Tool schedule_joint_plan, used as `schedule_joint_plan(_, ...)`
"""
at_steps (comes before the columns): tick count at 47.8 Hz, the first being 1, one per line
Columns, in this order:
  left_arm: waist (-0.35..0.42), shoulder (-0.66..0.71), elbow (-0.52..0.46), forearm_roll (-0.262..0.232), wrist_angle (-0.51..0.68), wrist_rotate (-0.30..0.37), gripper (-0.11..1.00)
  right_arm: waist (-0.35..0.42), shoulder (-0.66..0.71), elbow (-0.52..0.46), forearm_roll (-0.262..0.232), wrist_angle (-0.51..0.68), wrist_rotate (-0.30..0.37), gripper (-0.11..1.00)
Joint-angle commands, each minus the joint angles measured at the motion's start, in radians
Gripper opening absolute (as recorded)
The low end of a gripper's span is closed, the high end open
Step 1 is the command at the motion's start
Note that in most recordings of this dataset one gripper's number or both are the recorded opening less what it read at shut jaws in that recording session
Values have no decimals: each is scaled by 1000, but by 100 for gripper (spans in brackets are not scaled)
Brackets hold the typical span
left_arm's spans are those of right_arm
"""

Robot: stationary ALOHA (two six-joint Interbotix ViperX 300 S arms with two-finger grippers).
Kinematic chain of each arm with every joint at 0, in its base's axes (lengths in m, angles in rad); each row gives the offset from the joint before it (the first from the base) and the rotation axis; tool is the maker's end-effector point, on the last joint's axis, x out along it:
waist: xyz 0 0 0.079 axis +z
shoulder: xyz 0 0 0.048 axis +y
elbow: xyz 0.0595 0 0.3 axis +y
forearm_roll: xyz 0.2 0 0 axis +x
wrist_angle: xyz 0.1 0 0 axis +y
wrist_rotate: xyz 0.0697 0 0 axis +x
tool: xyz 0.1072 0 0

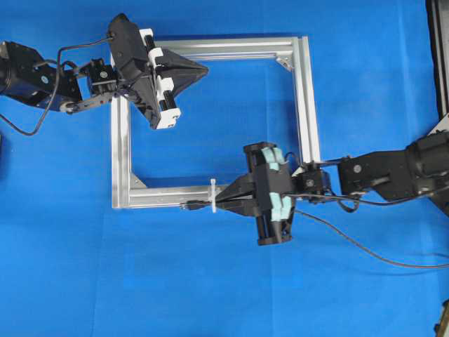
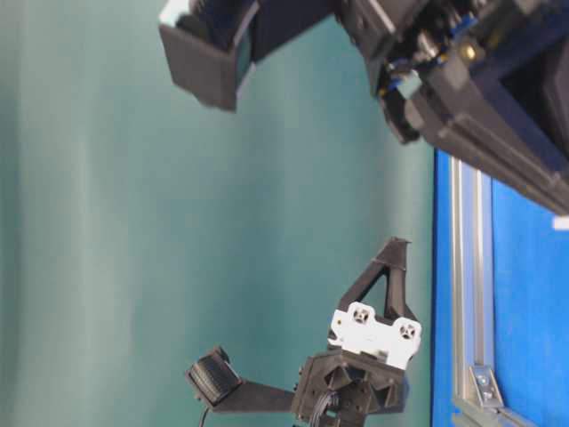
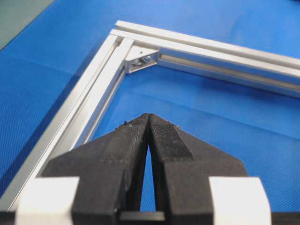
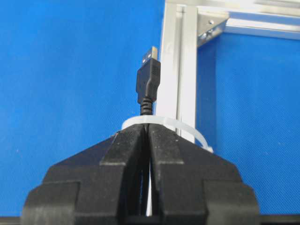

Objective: Insert the wire through the string loop located in the center.
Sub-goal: 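Push the USB plug through the white loop with the right gripper, then move the left gripper down toward the plug emerging from the loop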

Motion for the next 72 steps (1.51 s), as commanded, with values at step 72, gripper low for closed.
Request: schedule_joint_plan(72, -383, -69, 25, 3, -5, -48, 0, -2, 0, -37, 0, 12, -2, -2)
